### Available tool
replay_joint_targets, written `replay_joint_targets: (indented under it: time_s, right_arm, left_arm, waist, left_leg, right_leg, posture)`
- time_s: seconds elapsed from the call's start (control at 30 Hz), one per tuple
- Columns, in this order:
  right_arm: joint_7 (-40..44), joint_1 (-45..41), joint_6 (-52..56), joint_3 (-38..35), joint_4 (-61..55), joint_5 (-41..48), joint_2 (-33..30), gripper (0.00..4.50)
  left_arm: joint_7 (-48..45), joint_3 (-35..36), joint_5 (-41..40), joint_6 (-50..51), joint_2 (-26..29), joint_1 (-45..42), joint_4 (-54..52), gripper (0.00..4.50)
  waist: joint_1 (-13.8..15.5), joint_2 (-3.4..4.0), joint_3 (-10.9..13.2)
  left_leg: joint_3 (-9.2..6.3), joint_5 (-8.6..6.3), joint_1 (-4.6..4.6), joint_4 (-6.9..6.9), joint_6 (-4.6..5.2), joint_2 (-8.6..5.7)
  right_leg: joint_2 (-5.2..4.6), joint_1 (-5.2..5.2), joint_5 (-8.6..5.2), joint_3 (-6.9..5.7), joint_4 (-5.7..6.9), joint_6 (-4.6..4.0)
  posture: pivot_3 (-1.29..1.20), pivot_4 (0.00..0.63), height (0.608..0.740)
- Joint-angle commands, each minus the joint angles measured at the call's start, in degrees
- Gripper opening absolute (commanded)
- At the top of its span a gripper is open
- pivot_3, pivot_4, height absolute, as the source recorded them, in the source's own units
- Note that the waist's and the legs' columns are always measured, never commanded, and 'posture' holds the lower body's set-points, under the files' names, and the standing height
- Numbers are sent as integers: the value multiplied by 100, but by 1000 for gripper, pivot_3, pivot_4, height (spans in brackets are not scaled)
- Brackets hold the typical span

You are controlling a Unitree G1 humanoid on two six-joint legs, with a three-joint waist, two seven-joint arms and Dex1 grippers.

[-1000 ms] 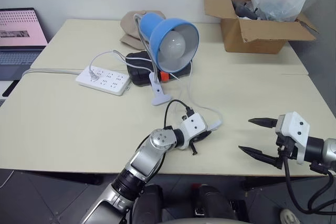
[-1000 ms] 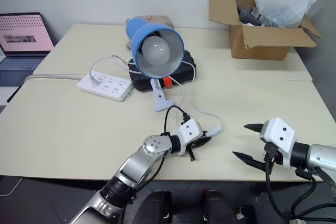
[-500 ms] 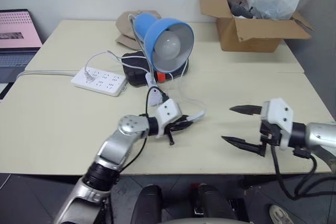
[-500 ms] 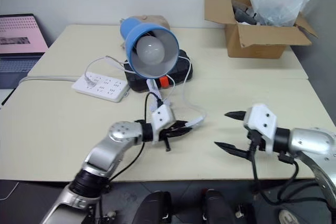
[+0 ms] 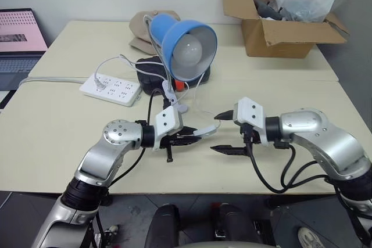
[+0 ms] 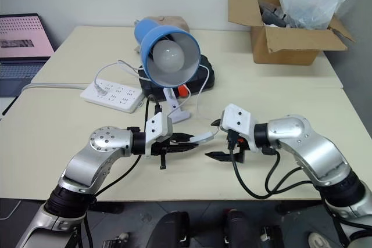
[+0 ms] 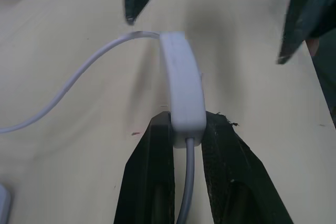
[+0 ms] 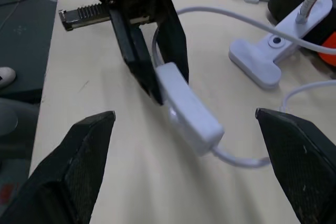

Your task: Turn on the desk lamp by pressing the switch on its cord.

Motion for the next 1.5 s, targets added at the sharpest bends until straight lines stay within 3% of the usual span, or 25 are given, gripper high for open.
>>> replay_joint_targets:
  time_s: [0.03, 0.3, 0.4, 0.8, 0.97, 1.2, 1.27, 1.5]
  right_arm:
    - [159, -258, -155, 108, 143, -190, 107, 4500]
    - [386, -464, -253, 314, 444, -443, 295, 4500]
    - [451, -487, -325, 360, 535, -556, 311, 4060]
    - [788, -489, -958, 438, 919, -1124, 272, 1206]
    - [889, -535, -1034, 367, 1022, -1185, 354, 702]
    - [982, -509, -1038, 251, 984, -1089, 480, 665]
    - [959, -463, -1095, 122, 986, -1024, 501, 1369]
    - [1079, -441, -1070, -264, 911, -859, 412, 2815]
  left_arm:
    - [22, 77, 6, -169, 69, 23, -211, 397]
    - [88, 65, 34, -215, 46, 47, -204, 397]
    - [114, 64, 48, -243, 43, 54, -200, 397]
    - [159, 41, 139, -370, 51, 17, -112, 397]
    - [148, 9, 244, -473, 36, -22, -25, 397]
    - [146, -9, 295, -534, 11, -36, 9, 397]
    - [167, -48, 356, -588, 3, -33, 29, 397]
    - [203, -258, 723, -979, -12, -167, 363, 397]
  waist:
    - [0, 0, 0]
    - [1, 0, 0]
    - [1, 0, 0]
    - [1, 0, 0]
    - [1, 0, 0]
    - [1, 0, 0]
    - [1, 0, 0]
    - [3, 0, 0]
  left_leg:
    - [0, 0, 0, 0, 0, 0]
    - [3, 0, 0, 1, 0, 1]
    - [3, 0, 0, 1, 0, 2]
    - [5, 0, 0, 1, 0, 1]
    - [6, 0, 0, 1, 0, 1]
    - [6, 0, 0, 1, 0, 1]
    - [6, 0, 0, 1, 0, 2]
    - [6, 0, 0, 2, 0, 1]
  right_leg:
    - [0, 0, 0, 0, 0, 0]
    - [0, 0, 0, 1, 1, 0]
    - [0, -1, 0, 1, 2, 0]
    - [0, -2, 0, 1, 2, 0]
    - [0, -2, 0, 2, 2, -1]
    - [0, -2, 0, 2, 2, 0]
    - [0, -2, 0, 1, 2, -1]
    - [0, -2, 0, 2, 3, -1]
  posture:
    - [0, 150, 740]
    - [0, 150, 740]
    - [0, 150, 740]
    - [0, 150, 740]
    - [0, 150, 740]
    - [0, 150, 740]
    - [0, 150, 740]
    - [0, 150, 740]
